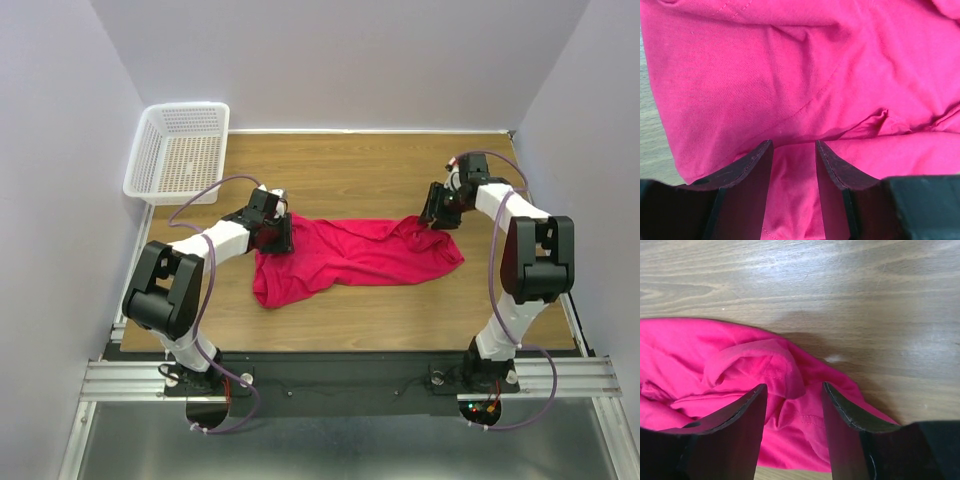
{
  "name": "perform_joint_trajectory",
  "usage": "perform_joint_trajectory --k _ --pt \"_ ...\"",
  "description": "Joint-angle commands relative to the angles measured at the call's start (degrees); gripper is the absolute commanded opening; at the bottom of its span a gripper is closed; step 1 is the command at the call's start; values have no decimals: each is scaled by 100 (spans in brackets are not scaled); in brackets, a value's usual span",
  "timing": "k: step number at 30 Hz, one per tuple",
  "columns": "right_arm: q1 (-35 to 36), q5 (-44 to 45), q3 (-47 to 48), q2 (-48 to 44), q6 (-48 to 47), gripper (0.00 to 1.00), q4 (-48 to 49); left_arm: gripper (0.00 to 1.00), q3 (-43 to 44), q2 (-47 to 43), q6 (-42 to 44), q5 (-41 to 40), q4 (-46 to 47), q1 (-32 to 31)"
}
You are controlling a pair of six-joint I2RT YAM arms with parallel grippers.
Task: Fold and stack the t-shirts
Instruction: Flatten the tshirt out
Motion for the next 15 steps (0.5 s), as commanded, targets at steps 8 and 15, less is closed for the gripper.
perform_joint_trajectory --k 8,15 --pt "56 76 620 340 -315 45 108 51 -17 2 147 -17 34 -24" --pt "56 84 804 340 -429 1 90 51 88 -120 218 -157 -193 45"
